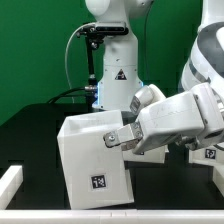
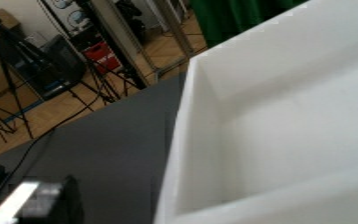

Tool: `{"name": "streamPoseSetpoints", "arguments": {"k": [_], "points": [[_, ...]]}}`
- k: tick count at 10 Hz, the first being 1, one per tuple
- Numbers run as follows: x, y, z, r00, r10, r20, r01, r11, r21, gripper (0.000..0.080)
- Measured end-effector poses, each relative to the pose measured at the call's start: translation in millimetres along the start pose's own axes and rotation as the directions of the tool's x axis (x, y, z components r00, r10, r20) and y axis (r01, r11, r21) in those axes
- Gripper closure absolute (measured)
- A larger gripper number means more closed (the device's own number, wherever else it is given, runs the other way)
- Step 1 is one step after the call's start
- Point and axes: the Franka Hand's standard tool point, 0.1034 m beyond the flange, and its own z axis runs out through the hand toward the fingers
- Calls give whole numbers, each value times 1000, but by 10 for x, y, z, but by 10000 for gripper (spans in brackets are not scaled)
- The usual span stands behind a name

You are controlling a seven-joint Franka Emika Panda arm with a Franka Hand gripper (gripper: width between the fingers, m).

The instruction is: Assemble drawer

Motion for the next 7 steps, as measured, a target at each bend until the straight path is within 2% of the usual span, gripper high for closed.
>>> {"name": "streamPoseSetpoints", "arguments": {"k": [2,4,6,7], "points": [[-2,-1,6,1000,0,0,0,1000,1,151],[5,-113,48,999,-4,47,3,1000,8,151],[76,-109,-33,994,5,113,-6,1000,10,151],[114,-85,-90,991,8,131,-9,1000,3,151]]}}
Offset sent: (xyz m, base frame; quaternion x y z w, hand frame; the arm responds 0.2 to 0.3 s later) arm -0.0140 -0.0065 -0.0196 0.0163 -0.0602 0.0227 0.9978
